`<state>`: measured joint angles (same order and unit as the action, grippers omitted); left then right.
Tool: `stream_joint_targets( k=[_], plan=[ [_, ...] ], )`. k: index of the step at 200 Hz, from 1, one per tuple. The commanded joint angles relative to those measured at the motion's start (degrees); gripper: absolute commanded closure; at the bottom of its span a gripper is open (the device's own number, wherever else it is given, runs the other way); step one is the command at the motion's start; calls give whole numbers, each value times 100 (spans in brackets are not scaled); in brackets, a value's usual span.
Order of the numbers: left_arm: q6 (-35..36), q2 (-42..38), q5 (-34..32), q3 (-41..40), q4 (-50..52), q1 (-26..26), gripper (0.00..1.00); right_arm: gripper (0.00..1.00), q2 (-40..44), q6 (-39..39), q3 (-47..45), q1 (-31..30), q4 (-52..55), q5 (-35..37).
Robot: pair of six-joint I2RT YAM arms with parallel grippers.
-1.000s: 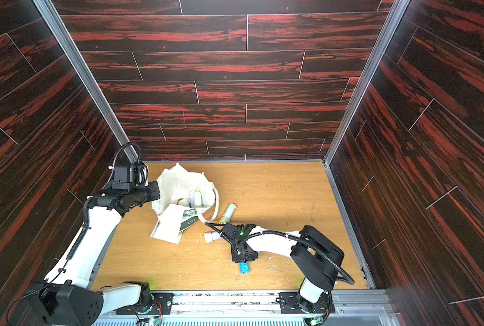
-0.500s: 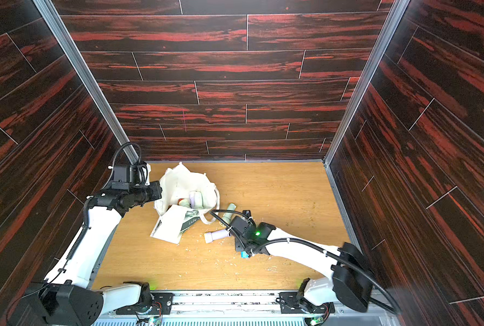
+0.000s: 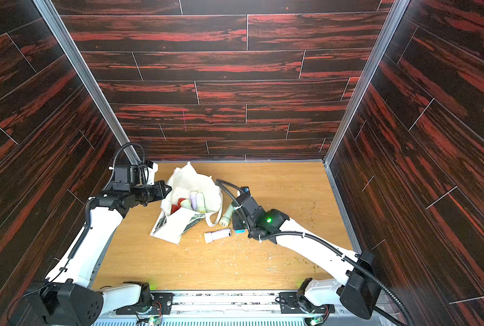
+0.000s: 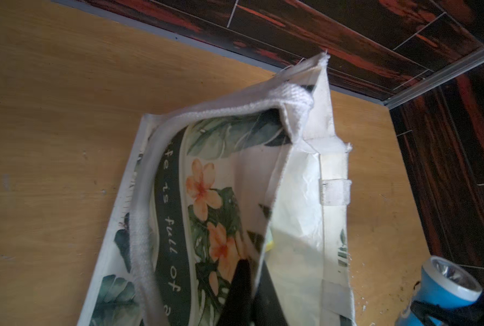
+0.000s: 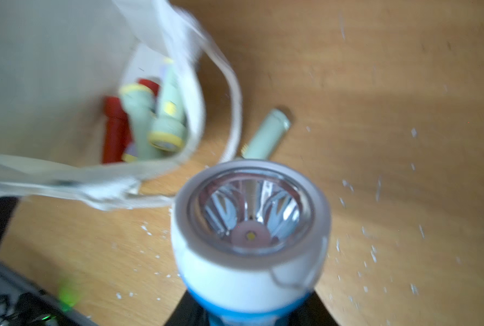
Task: Put the flashlights into the tote bags
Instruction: Pick up the flashlight from the center of the board, then place the flashlight in the canvas bag.
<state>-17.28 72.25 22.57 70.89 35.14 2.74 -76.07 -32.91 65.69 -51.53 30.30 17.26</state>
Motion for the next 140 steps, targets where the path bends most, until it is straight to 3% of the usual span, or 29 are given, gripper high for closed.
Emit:
stream_joint_targets(
  k=[1, 61, 90, 140],
  plan=[
    [-65, -150, 410, -93, -113, -18, 100, 100, -111, 625, 427, 35, -384, -455],
    [-144, -193, 593, -161, -169, -14, 100, 100, -714, 1285, 947, 42, -1434, -346],
    [-218, -220, 691, -182, -378, -17, 100, 100, -981, 2000, 876, 53, -2443, -784],
    [-637, -180, 1024, -373, -800, -19, 100, 100, -1717, 2554, 1561, 81, -2058, -1304]
  ],
)
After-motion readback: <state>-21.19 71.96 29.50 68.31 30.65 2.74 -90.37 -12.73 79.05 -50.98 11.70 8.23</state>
